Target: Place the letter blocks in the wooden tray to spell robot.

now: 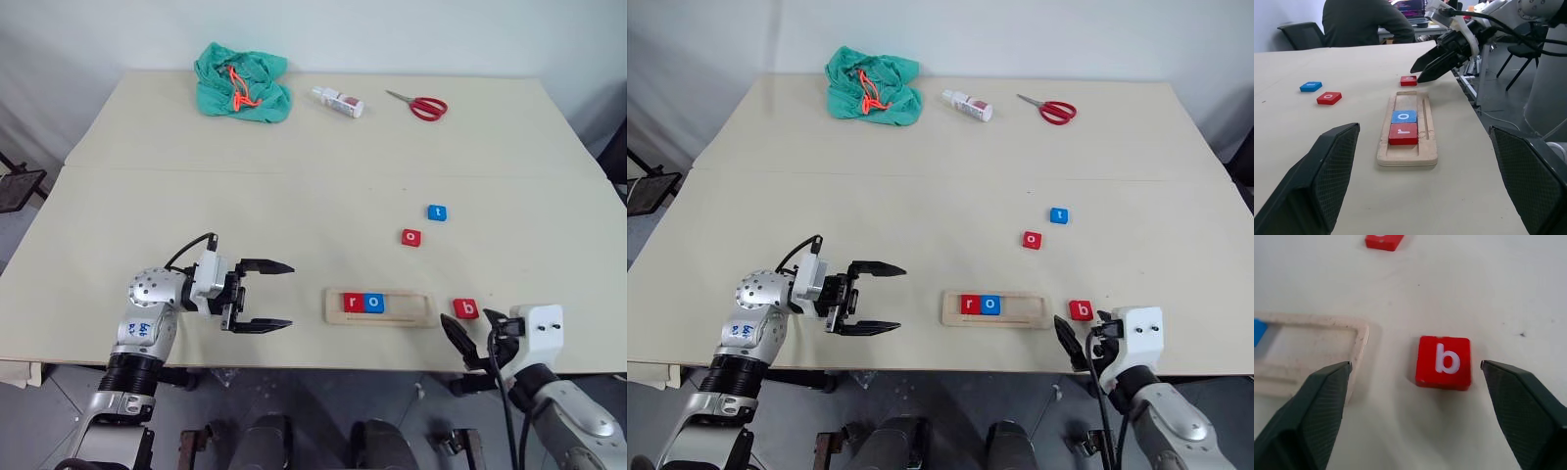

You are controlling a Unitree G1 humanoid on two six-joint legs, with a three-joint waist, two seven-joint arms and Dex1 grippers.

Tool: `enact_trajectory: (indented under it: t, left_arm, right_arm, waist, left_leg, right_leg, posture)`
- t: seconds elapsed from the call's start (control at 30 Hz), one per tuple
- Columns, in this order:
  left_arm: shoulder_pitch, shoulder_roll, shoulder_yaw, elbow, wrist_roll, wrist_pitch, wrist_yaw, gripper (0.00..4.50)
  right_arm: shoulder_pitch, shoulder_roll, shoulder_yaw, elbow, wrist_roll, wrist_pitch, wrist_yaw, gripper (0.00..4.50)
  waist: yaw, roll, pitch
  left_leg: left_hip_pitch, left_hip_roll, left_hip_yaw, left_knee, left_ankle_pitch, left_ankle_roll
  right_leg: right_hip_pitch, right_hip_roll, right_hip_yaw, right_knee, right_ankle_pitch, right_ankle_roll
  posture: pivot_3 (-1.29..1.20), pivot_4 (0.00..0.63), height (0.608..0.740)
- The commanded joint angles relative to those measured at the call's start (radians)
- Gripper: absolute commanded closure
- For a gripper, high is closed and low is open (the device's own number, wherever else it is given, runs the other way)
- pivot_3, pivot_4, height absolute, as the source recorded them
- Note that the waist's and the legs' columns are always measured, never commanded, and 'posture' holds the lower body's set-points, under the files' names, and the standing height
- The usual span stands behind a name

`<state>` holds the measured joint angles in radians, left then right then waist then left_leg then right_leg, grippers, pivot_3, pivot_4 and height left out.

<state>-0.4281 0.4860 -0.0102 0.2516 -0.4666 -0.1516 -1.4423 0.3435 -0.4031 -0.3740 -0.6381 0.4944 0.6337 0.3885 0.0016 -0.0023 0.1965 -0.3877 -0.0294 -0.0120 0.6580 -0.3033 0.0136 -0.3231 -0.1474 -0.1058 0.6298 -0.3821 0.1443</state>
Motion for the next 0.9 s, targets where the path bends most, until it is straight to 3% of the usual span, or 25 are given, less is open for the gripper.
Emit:
enact_trajectory:
  t: [0.03,0.27,0.6,0.9]
  left_arm:
    - [-0.018,-0.006,0.004,0.004,-0.002,-0.016,-0.007,0.0]
    - [-0.025,-0.016,0.0,0.004,0.003,-0.019,-0.003,0.0]
    - [0.022,-0.003,0.01,-0.048,-0.003,-0.007,0.015,0.0]
    - [0.062,0.02,0.023,-0.094,-0.012,0.005,0.031,0.0]
  right_arm:
    - [0.008,-0.156,-0.04,0.089,0.004,-0.128,0.242,0.03]
    - [-0.121,-0.391,-0.005,0.353,-0.052,-0.27,0.49,0.03]
    - [-0.357,-0.561,0.118,0.618,-0.112,-0.426,0.781,0.03]
    - [-0.515,-0.636,0.261,0.848,-0.233,-0.654,0.992,0.03]
  waist:
    - [0.0,0.0,0.0]
    - [0.002,0.0,0.0]
    - [0.005,0.0,0.0]
    - [0.02,0.0,0.0]
  left_leg:
    - [0.0,0.0,0.001,0.0,0.0,0.0]
    - [0.0,0.0,0.001,0.0,0.0,0.001]
    - [-0.001,0.0,0.001,0.001,0.0,0.001]
    - [-0.002,0.001,-0.001,0.003,0.0,0.001]
  right_leg:
    - [0.0,0.0,0.0,0.0,0.0,0.0]
    - [0.001,0.0,-0.001,-0.002,0.0,0.0]
    - [0.002,-0.001,-0.002,-0.002,0.0,0.0]
    - [0.002,-0.001,-0.004,-0.003,0.0,0.0]
  posture:
    - [0.0,0.15,0.74]
    - [0.0,0.15,0.74]
    - [0.0,0.15,0.74]
    - [0.0,0.15,0.74]
